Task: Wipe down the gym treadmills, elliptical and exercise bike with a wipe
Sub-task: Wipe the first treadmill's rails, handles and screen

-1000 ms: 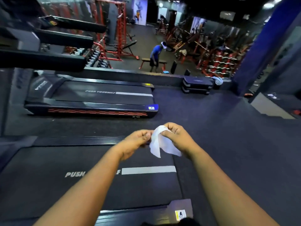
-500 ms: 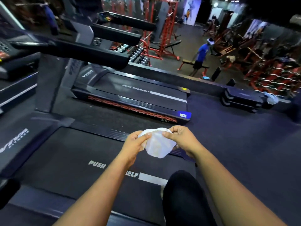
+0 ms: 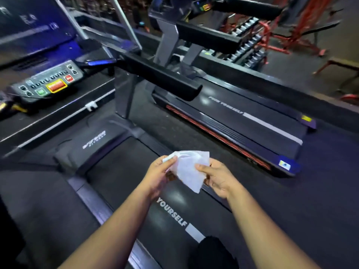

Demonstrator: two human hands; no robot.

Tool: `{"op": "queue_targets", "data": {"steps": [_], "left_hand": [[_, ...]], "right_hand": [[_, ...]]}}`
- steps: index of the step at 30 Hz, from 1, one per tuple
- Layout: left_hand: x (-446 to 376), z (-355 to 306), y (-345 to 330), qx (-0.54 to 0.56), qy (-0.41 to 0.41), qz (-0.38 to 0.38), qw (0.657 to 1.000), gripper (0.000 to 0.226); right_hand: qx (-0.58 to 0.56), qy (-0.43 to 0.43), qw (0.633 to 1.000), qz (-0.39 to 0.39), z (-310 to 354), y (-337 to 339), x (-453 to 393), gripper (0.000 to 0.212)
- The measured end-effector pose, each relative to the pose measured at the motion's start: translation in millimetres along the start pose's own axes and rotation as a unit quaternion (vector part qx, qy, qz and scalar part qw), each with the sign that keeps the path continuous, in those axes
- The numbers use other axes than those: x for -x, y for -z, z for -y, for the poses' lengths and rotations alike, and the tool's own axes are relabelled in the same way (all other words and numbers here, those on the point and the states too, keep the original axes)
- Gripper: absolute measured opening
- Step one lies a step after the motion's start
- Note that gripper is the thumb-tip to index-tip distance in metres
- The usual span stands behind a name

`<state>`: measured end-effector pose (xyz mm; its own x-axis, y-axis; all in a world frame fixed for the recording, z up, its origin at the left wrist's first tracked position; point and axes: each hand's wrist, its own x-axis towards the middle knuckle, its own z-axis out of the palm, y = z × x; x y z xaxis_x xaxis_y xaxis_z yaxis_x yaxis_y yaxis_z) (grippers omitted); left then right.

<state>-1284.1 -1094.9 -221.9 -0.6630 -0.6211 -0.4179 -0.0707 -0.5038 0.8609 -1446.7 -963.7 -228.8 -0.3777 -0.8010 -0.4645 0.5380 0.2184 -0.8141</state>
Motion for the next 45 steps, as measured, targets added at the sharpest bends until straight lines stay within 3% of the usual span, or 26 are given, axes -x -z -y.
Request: {"op": "queue_targets", "data": {"steps": [4, 10, 13, 16, 18, 20, 23, 26, 28, 30, 33, 38, 41, 45], "left_hand": [[11, -50, -9, 0.018, -0.029, -0.057, 0.998, 0.041], [55, -117, 5, 0.076, -0.092, -0.146, 0.982, 0.027], [62, -130, 26, 0.051, -0.059, -0.210, 0.975, 0.017], [60, -146, 61, 0.054, -0.033, -0.273, 0.960, 0.022], [61, -168, 84, 0.065, -0.040, -0.266, 0.961, 0.021], [66, -205, 103, 0.073, -0.074, -0.200, 0.974, 0.017], [82, -262, 126, 0.077, -0.171, -0.131, 0.973, 0.034], [97, -302, 150, -0.007, -0.256, -0.171, 0.951, 0.025], [93, -314, 169, -0.037, -0.266, -0.208, 0.941, 0.036], [85, -322, 183, -0.037, -0.264, -0.239, 0.934, 0.046], [67, -325, 202, -0.006, -0.242, -0.295, 0.924, 0.038], [38, -320, 227, 0.183, -0.166, -0.330, 0.911, 0.020], [22, -317, 235, 0.278, -0.115, -0.306, 0.904, 0.035], [2, -306, 236, 0.182, -0.114, -0.340, 0.916, 0.036]], "right_hand": [[0.014, -0.007, 1.000, -0.001, 70, -23, -1, 0.014], [-0.010, 0.022, 0.997, 0.076, 144, -91, 12, 0.013], [0.051, -0.003, 0.996, 0.076, 157, -126, -2, 0.012], [0.153, -0.020, 0.983, 0.104, 163, -158, -31, 0.010], [0.200, 0.009, 0.971, 0.130, 174, -180, -50, 0.012], [0.209, 0.049, 0.961, 0.176, 194, -208, -60, 0.015], [0.173, 0.128, 0.951, 0.222, 235, -249, -61, 0.022], [0.200, 0.211, 0.926, 0.242, 265, -285, -63, 0.023], [0.253, 0.239, 0.906, 0.240, 270, -307, -78, 0.028], [0.264, 0.240, 0.908, 0.218, 266, -325, -101, 0.042], [0.283, 0.230, 0.909, 0.204, 256, -344, -135, 0.054], [0.342, 0.231, 0.883, 0.223, 247, -366, -185, 0.052], [0.346, 0.221, 0.879, 0.243, 248, -379, -211, 0.052], [0.310, 0.169, 0.897, 0.265, 250, -391, -247, 0.049]]}}
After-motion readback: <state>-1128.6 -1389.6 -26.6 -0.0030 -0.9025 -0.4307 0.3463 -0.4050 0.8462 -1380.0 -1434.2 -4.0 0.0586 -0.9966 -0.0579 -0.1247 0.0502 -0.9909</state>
